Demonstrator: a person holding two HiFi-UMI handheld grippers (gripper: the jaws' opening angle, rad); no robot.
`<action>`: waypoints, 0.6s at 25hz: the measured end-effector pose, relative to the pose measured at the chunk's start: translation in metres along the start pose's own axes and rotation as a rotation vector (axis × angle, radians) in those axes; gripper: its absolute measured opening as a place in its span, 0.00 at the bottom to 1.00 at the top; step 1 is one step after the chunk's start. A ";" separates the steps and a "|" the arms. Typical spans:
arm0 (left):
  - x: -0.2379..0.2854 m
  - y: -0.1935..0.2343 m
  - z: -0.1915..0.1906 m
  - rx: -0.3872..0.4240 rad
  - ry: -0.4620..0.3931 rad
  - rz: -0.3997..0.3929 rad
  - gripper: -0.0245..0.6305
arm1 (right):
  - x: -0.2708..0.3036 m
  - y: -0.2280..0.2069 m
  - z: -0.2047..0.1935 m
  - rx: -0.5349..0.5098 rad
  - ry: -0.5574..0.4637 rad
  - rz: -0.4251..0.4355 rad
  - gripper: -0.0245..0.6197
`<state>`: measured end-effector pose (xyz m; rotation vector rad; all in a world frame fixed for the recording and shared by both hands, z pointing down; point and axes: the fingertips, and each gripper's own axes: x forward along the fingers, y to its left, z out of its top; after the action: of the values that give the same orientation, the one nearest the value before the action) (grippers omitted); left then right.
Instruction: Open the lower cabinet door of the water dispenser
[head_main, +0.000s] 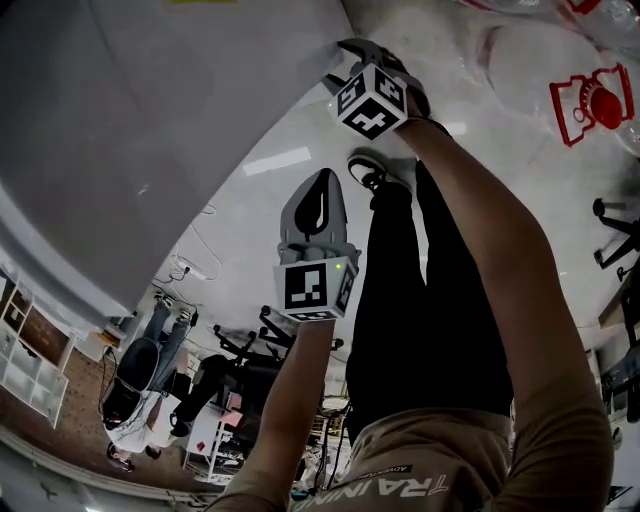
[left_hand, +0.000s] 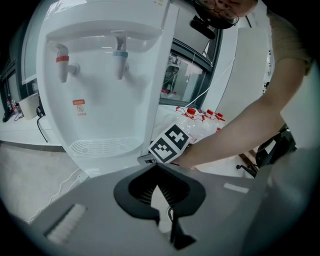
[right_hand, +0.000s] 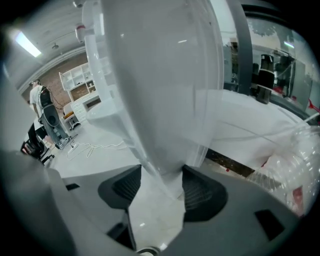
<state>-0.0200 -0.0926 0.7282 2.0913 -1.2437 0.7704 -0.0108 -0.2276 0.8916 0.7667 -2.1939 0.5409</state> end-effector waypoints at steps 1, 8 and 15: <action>-0.001 0.003 -0.001 -0.011 0.000 0.006 0.02 | 0.000 0.001 0.001 0.009 0.005 -0.007 0.39; -0.003 0.009 -0.006 -0.047 0.007 0.012 0.02 | -0.001 0.001 0.000 0.039 0.064 0.011 0.39; -0.007 0.013 -0.009 -0.100 0.022 0.041 0.02 | -0.020 0.035 -0.032 0.030 0.109 0.029 0.33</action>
<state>-0.0363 -0.0878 0.7318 1.9783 -1.2905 0.7317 -0.0063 -0.1763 0.8920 0.7050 -2.1038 0.6171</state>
